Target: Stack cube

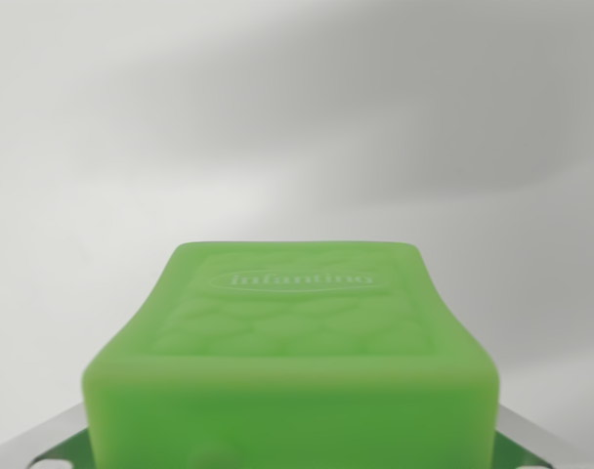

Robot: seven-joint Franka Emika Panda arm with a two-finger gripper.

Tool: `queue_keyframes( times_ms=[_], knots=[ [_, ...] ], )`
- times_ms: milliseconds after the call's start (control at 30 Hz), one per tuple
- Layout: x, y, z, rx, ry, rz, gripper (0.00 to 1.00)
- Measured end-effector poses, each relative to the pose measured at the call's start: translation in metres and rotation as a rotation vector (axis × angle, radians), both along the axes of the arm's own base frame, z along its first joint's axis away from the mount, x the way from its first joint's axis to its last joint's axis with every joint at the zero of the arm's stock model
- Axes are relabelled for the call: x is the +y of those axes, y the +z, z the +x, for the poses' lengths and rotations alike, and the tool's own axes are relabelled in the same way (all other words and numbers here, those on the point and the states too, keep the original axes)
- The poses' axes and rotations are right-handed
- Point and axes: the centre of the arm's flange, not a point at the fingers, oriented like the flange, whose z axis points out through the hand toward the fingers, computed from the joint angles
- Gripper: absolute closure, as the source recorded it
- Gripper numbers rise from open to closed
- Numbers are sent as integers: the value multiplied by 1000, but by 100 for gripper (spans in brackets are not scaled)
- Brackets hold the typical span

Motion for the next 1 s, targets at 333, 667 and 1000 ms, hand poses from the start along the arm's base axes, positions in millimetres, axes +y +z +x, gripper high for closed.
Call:
queue_keyframes(
  times_ms=[333, 667, 1000],
  knots=[
    [-6, 2, -18, 0, 53, 1, 100],
    [-12, 5, -36, -1, 106, 1, 100],
    [-19, 7, -55, -1, 160, 2, 100]
  ],
)
